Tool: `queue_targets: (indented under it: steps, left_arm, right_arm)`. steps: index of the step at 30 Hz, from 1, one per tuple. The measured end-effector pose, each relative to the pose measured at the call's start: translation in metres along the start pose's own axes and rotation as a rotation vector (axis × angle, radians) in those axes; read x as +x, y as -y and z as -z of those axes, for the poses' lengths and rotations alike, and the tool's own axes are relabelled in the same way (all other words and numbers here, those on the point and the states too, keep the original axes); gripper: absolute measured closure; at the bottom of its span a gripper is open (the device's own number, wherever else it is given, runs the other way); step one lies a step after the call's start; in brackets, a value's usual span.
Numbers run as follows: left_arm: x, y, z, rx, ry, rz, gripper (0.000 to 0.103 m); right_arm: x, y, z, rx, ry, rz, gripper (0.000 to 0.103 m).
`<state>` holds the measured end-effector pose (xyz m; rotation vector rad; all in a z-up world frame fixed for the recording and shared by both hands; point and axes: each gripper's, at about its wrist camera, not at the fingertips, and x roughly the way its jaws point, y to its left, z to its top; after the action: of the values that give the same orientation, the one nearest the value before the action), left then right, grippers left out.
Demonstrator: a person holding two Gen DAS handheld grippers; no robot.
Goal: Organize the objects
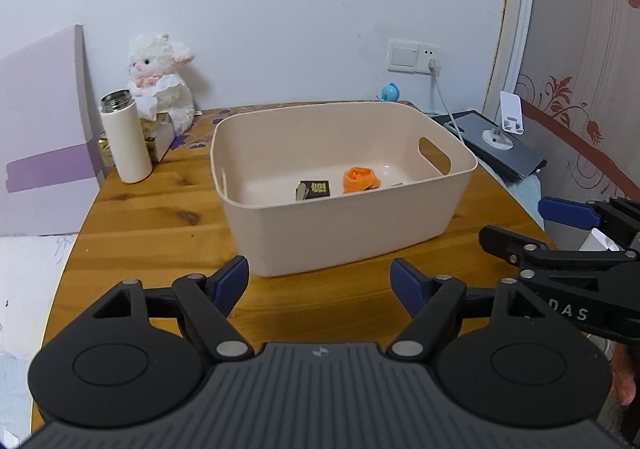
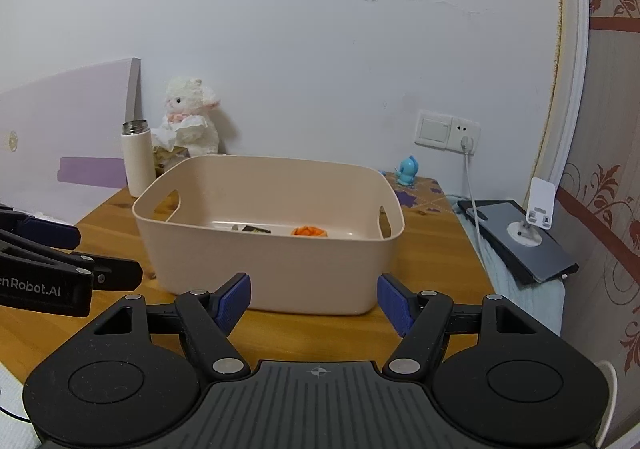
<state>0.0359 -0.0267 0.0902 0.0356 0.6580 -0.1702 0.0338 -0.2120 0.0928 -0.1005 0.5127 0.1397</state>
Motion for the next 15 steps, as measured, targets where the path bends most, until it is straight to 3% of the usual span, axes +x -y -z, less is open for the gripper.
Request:
queue_targets:
  steps: [15]
  left_arm:
    - [-0.027, -0.004, 0.034, -0.035, -0.026, 0.016, 0.024]
  right_arm:
    - [-0.034, -0.009, 0.026, 0.068, -0.017, -0.034, 0.029]
